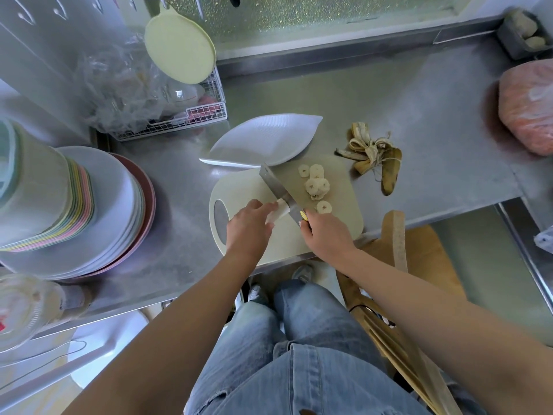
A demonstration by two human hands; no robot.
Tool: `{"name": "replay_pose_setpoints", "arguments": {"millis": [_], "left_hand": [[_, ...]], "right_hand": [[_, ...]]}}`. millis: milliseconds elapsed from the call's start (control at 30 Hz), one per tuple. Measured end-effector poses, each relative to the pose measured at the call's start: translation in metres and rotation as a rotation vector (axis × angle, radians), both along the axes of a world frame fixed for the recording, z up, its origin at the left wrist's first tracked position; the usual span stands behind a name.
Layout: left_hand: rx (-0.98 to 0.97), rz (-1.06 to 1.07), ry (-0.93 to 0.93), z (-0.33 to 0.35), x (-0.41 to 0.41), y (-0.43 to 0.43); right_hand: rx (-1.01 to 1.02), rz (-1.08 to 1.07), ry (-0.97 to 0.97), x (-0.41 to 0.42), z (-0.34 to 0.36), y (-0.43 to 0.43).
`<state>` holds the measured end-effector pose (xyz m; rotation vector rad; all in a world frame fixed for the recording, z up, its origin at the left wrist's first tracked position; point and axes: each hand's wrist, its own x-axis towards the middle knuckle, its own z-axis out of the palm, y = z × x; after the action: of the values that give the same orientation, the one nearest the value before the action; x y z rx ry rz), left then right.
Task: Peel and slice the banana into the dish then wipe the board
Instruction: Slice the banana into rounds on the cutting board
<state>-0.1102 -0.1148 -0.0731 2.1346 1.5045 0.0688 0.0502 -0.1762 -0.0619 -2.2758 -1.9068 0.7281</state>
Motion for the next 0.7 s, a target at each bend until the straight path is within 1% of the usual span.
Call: {"name": "replay_pose_setpoints", "arguments": {"millis": [133,233,333,700], "left_hand": [[0.012,-0.002,-0.039,0.000,-0.006,-0.003],[0.031,0.010,-0.028,0.001,-0.008,-0.003],[0.041,0.022,-0.008,0.003,-0.007,-0.004],[0.041,0.045,-0.023,0.006,-0.004,-0.004]], "right_hand": [[0.068,-0.026,0.016,0.006,0.005,0.001],[0.130,-0.010,0.036,0.010,0.013,0.003],[0.131,0.000,0.041,0.014,0.019,0.006],[0.117,0.008,0.052,0.015,0.021,0.005]]}}
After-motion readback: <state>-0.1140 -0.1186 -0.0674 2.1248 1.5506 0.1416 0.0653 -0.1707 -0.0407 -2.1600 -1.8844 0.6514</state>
